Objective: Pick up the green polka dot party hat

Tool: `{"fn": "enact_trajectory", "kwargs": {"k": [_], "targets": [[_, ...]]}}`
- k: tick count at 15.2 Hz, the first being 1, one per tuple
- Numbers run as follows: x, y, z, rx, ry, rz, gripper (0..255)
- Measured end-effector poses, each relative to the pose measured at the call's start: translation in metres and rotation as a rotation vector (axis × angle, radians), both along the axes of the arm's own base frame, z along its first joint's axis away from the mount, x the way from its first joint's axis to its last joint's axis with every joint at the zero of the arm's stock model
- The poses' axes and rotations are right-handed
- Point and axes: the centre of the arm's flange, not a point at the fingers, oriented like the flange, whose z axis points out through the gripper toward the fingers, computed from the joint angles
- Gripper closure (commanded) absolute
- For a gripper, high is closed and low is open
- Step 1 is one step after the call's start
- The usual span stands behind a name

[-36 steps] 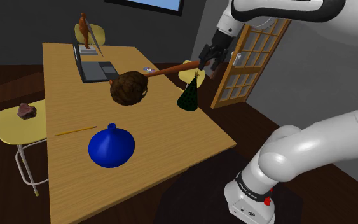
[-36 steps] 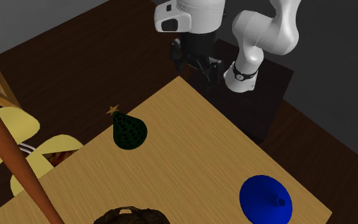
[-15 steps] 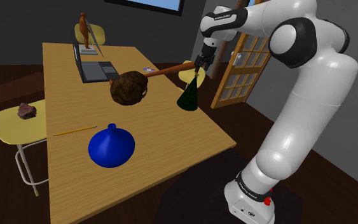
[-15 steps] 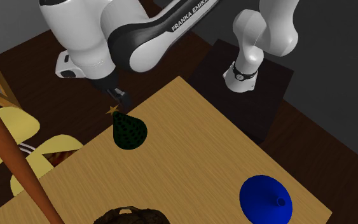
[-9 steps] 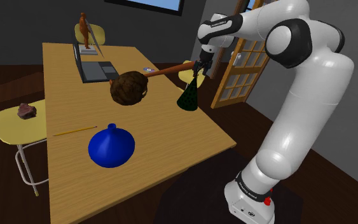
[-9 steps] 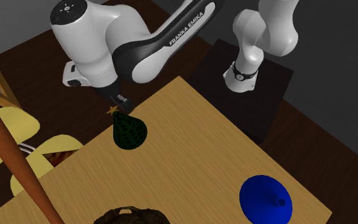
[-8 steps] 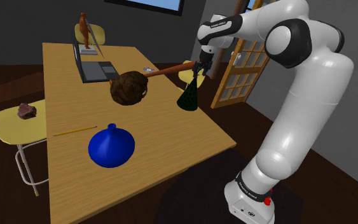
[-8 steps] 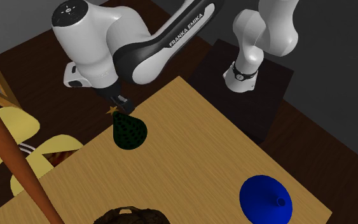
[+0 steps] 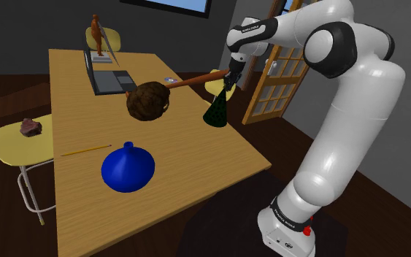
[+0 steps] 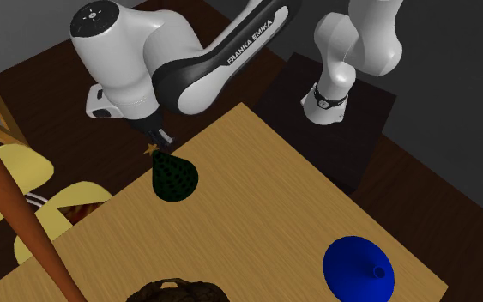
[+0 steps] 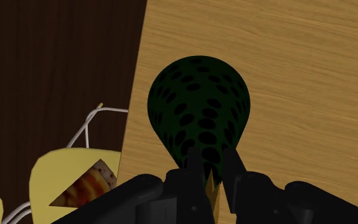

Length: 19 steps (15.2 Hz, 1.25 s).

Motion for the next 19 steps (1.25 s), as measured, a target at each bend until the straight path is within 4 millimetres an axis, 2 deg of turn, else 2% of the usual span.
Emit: {"fn": "enact_trajectory", "kwargs": {"k": [5,19], "targets": [[0.0,0.0,0.005,0.001,0.002,0.0,255],[0.0,0.0,0.075,0.001,0.002,0.0,255]]}}
